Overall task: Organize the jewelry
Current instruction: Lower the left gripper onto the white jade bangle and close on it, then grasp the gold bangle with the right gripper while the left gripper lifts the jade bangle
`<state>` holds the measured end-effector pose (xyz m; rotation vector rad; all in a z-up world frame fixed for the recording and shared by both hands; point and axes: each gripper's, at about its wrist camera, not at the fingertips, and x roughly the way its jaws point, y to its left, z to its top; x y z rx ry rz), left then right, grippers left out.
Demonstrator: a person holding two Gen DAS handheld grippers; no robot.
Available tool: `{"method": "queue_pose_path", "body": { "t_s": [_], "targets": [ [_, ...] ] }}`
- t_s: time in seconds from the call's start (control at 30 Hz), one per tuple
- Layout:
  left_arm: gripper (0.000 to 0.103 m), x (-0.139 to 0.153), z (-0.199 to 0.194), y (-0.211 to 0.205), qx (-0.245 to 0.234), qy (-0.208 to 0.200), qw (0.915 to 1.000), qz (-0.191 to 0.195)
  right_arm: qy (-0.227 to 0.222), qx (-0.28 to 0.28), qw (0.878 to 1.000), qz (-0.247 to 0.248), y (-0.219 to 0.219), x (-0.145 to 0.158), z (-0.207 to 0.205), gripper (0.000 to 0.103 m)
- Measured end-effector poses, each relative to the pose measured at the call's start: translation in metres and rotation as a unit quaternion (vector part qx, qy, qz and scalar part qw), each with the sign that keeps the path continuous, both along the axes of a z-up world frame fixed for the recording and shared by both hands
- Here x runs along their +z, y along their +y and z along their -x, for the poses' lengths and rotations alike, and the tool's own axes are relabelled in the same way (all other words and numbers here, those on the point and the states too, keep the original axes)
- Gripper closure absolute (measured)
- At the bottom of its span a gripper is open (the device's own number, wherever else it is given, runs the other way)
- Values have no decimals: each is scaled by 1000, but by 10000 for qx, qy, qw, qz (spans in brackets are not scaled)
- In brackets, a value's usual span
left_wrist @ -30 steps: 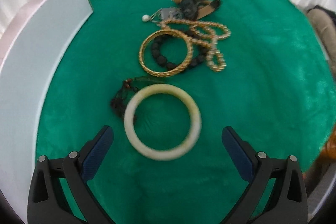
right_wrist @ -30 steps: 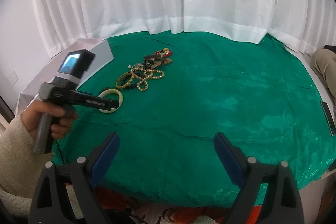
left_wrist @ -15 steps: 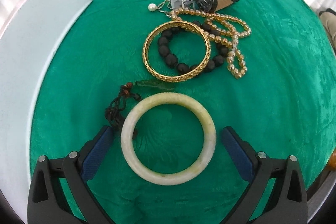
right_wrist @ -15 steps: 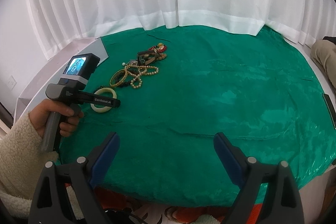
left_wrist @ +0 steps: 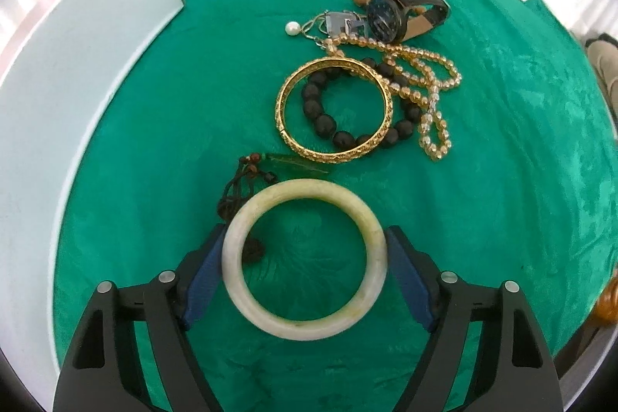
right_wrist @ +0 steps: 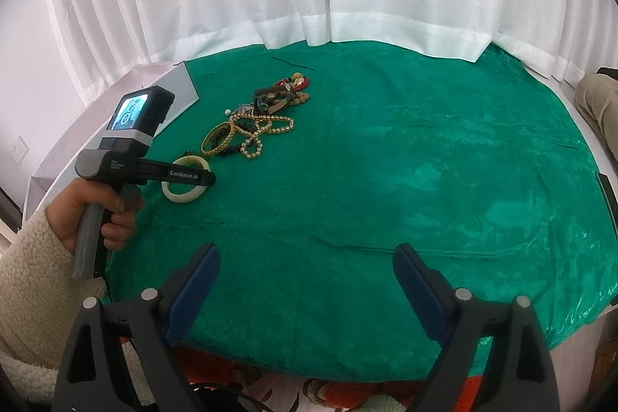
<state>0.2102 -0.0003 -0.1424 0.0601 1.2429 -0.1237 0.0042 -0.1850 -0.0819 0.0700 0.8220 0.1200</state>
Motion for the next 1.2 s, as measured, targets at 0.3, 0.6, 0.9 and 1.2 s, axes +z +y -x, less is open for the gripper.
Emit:
{"method": "queue_pose_path", "body": {
  "t_s": [0.3, 0.6, 0.9, 1.2],
  "targets": [
    [22, 35, 44, 35, 78, -429, 9984, 353, 31, 44, 10000, -71, 1, 3, -16, 10],
    [22, 46, 75, 76, 355, -609, 9969, 342, 283, 535, 9967, -544, 23, 0, -117, 10],
    [22, 50, 81, 90, 516, -676, 9956, 392, 1766, 931, 9697, -1406, 100, -50, -237, 55],
    [22, 52, 80, 93, 489, -709, 9952, 464, 2163, 627, 9708, -823, 130, -84, -270, 89]
  ]
}}
